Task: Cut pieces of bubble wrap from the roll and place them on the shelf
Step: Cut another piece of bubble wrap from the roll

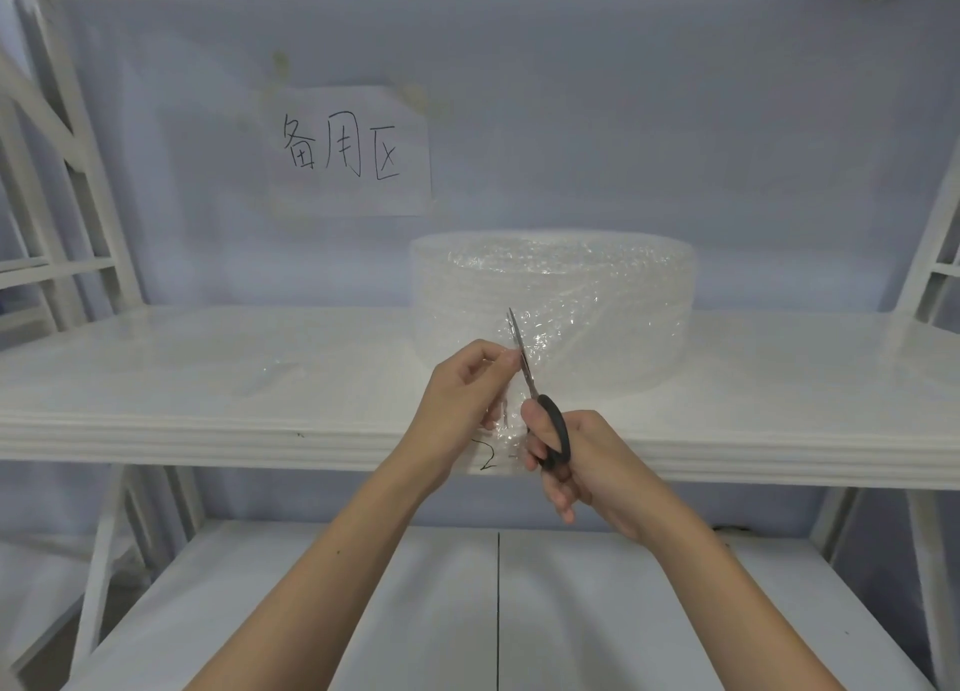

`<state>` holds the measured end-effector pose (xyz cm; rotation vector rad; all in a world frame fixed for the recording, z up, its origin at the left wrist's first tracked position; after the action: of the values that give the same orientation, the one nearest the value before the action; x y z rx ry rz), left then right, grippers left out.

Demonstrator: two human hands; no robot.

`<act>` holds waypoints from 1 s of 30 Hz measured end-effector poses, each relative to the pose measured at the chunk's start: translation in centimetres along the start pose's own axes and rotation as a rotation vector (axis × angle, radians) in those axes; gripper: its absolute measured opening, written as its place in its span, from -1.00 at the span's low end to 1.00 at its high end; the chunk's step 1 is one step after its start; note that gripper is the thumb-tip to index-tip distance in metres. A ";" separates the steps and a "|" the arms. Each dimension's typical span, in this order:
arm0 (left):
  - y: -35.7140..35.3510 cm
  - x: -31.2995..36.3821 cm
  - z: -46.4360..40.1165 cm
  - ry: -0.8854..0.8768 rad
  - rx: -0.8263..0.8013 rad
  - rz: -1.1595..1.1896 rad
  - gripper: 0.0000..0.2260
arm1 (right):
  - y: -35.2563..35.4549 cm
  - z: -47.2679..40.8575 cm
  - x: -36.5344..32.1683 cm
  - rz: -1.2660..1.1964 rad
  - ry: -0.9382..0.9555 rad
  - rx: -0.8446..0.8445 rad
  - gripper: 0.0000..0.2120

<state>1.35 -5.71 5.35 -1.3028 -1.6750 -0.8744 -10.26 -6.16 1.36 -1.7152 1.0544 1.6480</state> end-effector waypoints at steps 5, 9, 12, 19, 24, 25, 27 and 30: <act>0.0 -0.1 0.0 0.003 0.000 -0.009 -0.84 | 0.1 0.0 0.3 -0.010 -0.006 0.006 -0.49; 0.0 -0.1 0.1 -0.003 -0.011 -0.016 -0.85 | 0.2 -0.1 0.0 -0.020 -0.002 -0.003 -0.47; 0.1 0.0 0.1 -0.011 -0.010 -0.014 -0.86 | 0.0 -0.2 -0.5 -0.016 0.002 -0.013 -0.48; 0.1 -0.1 0.1 -0.017 -0.015 -0.025 -0.85 | -0.1 -0.4 -0.7 -0.014 0.012 0.003 -0.48; 0.0 -0.1 0.1 -0.019 -0.030 -0.029 -0.85 | -0.2 -0.6 -0.8 -0.038 0.014 -0.009 -0.47; -0.1 -0.1 0.1 -0.022 -0.036 -0.028 -0.84 | -0.3 -0.7 -0.9 -0.043 0.018 -0.012 -0.48; -0.1 0.0 0.2 -0.026 -0.038 -0.024 -0.82 | -0.3 -0.8 -1.1 -0.042 0.028 -0.013 -0.47; 0.0 0.1 0.1 -0.029 -0.032 -0.022 -0.80 | -0.3 -0.9 -1.1 -0.032 0.033 -0.006 -0.48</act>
<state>1.28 -5.57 5.38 -1.3265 -1.7067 -0.9027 -9.47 -6.57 2.53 -1.7600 1.0324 1.6098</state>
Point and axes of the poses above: each hand's wrist, its own z-axis away from the middle knuckle, its own y-axis out of the back of the hand, x = y × z, the point moved 9 cm from there along -z, towards the middle knuckle
